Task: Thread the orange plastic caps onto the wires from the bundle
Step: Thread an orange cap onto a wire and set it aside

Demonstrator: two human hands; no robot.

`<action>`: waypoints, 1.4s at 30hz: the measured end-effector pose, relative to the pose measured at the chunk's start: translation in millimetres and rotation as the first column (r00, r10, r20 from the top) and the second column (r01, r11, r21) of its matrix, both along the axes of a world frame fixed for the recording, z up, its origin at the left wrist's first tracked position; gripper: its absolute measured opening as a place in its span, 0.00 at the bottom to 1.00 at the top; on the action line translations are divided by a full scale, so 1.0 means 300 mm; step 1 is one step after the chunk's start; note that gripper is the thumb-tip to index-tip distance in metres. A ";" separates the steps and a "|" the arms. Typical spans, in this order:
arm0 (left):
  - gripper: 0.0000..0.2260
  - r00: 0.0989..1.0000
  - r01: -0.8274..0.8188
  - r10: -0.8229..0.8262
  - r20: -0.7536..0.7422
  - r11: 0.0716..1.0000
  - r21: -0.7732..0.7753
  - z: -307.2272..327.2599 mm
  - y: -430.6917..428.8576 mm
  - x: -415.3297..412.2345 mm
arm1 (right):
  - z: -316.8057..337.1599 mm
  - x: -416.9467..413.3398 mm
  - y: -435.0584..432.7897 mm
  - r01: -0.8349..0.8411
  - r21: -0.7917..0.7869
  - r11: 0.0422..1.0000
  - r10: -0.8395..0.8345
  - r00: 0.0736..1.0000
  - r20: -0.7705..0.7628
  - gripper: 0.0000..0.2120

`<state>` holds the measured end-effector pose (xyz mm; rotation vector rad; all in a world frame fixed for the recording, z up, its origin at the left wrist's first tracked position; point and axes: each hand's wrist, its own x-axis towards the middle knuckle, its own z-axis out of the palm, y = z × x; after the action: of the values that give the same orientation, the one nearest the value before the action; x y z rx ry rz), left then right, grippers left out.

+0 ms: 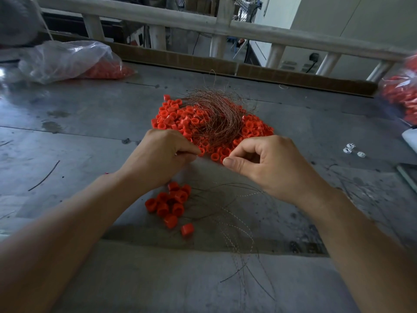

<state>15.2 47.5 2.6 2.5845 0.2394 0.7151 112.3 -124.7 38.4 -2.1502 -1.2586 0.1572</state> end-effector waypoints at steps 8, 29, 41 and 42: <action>0.12 0.988 0.081 -0.044 0.151 0.965 -0.249 0.049 -0.019 -0.055 | -0.002 -0.001 0.007 -0.010 0.065 0.998 0.005 0.997 0.078 0.05; 0.09 0.968 0.221 -0.098 0.231 0.767 -0.602 0.077 -0.057 -0.064 | 0.007 0.006 0.002 -0.111 0.488 0.866 0.118 0.993 0.017 0.06; 0.14 0.969 0.222 -0.084 0.232 0.710 -0.668 0.057 -0.071 -0.051 | 0.042 0.012 -0.010 -0.143 0.558 0.818 -0.008 0.966 0.259 0.07; 0.13 0.969 0.222 -0.086 0.231 0.714 -0.664 0.057 -0.074 -0.051 | 0.037 0.005 -0.007 -0.148 0.532 0.834 0.011 0.967 0.253 0.08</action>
<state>0.1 25.2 19.5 1.7842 0.1787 0.6404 113.9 -126.8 49.5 -1.6455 -1.3299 -0.4036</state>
